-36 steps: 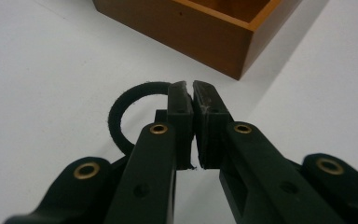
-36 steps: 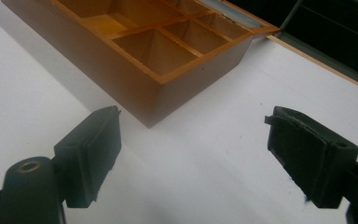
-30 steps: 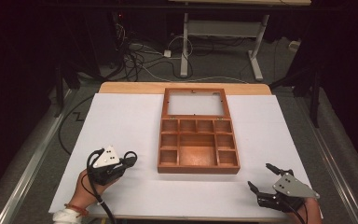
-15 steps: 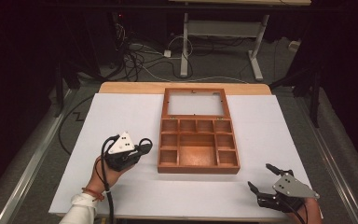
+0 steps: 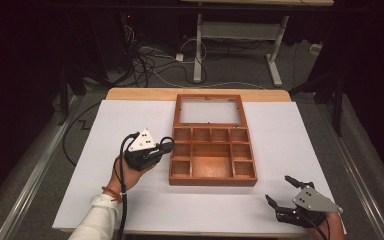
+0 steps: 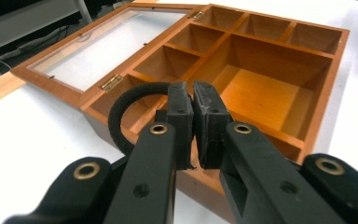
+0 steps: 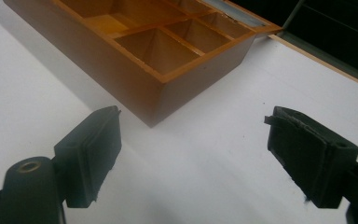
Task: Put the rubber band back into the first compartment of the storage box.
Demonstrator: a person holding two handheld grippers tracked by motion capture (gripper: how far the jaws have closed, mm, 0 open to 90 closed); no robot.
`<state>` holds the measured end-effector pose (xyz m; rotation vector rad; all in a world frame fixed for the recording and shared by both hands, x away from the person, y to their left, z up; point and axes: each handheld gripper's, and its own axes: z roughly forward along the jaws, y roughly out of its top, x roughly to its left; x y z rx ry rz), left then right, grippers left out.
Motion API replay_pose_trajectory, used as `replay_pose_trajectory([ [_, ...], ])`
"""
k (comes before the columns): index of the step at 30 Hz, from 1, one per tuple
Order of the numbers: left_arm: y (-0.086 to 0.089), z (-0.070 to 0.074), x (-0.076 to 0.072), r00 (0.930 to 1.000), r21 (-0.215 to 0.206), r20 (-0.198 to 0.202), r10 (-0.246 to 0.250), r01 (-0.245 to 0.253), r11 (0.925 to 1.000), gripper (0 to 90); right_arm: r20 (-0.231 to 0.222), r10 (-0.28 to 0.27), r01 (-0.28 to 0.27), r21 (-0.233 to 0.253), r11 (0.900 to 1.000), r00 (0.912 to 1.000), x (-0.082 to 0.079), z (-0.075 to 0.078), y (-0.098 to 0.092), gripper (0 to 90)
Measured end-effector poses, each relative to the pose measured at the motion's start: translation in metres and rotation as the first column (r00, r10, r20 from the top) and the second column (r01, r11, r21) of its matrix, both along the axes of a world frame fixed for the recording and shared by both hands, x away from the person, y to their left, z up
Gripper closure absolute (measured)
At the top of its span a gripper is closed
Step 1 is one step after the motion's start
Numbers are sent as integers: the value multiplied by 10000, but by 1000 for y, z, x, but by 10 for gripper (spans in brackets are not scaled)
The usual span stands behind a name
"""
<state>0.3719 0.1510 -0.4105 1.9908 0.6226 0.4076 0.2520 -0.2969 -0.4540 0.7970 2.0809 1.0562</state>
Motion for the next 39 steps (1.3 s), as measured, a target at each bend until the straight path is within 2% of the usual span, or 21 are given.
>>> replay_pose_trajectory([
  [8,-14,-5,24,9997,-46,-253,-48,47,10000,836,-14,2,-2,-2,10000,10000,0,-1,0,184],
  [12,-23,-9,34,9992,64,-392,-89,92,9999,835,-90,-4,4,-40,10000,10000,1,-3,0,184],
  [15,-29,-11,41,9983,-188,-540,-225,215,9996,835,-100,48,-49,-86,10000,9999,1,-3,1,184],
  [17,-33,-9,46,9981,-161,-568,-245,236,9996,835,-101,34,-35,-73,10000,9999,1,-3,1,185],
  [26,-42,-10,62,9971,153,-765,-35,47,9999,834,-121,62,-63,-61,10000,9999,1,-3,0,184],
  [29,-44,-12,65,9967,224,-805,-86,105,9997,833,-109,72,-72,-76,9999,9999,1,-4,0,184],
  [33,-48,-15,67,9969,558,-790,-62,107,9984,833,-118,44,-45,-61,10000,9999,1,-4,-1,184],
  [39,-50,-22,71,9955,849,-935,121,-42,9964,831,-132,95,-97,-95,9999,9999,1,-4,0,184],
])
